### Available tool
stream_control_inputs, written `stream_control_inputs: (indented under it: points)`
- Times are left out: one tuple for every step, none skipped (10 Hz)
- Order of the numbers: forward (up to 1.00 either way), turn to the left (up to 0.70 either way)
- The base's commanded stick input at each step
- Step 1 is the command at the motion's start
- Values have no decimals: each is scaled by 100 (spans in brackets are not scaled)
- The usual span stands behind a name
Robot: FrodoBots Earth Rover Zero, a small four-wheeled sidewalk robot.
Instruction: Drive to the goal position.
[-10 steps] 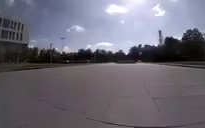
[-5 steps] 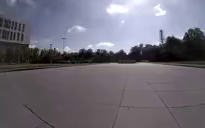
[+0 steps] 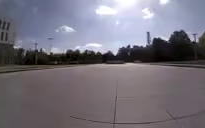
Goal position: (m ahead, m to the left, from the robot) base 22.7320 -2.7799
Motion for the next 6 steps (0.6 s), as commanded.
stream_control_inputs:
  points:
    - [70,0]
    - [70,0]
    - [70,0]
    - [70,0]
    - [70,0]
    - [70,0]
